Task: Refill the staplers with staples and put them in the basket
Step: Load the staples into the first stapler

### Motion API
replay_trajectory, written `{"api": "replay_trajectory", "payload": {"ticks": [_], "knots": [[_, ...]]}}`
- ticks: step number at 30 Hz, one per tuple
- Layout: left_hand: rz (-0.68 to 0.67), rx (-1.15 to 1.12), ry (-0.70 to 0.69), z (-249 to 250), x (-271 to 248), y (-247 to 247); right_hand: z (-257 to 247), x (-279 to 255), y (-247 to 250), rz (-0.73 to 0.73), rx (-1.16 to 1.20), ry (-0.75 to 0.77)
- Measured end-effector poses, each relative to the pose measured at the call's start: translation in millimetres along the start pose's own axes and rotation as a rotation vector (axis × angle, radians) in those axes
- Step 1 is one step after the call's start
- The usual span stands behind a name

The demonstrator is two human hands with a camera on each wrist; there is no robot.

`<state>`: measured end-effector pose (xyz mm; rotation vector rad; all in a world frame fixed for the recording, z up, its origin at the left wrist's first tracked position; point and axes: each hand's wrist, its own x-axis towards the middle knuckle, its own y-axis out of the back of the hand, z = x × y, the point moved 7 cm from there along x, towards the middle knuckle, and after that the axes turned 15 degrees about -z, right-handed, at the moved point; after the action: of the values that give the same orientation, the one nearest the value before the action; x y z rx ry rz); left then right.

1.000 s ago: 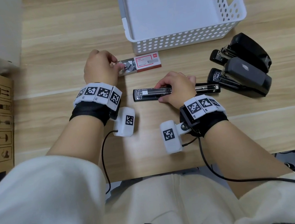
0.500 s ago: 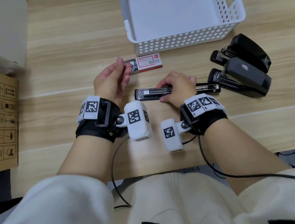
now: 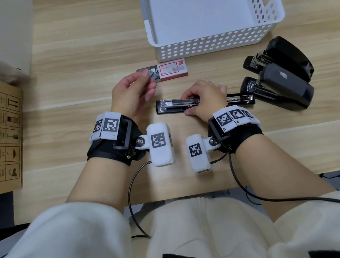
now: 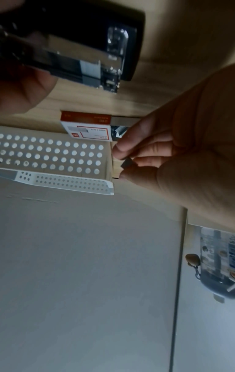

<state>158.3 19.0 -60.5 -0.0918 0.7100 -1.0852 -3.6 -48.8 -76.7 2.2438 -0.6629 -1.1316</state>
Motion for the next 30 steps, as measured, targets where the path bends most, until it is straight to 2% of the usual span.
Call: {"api": "replay_trajectory", "payload": {"ticks": [7,12,30], "knots": [[-0.03,-0.173,-0.106,5.0,-1.1,-0.6,-0.1,-0.1,1.0,0.002,0.0,-0.001],[-0.052,-0.215,-0.156,7.9,0.1,-0.5,-0.7,-1.0,1.9,0.003,0.001,0.004],[0.036,-0.323,-0.15,6.7,-7.8,8.3,-0.7,-1.4,2.7,0.005,0.007,0.01]]}}
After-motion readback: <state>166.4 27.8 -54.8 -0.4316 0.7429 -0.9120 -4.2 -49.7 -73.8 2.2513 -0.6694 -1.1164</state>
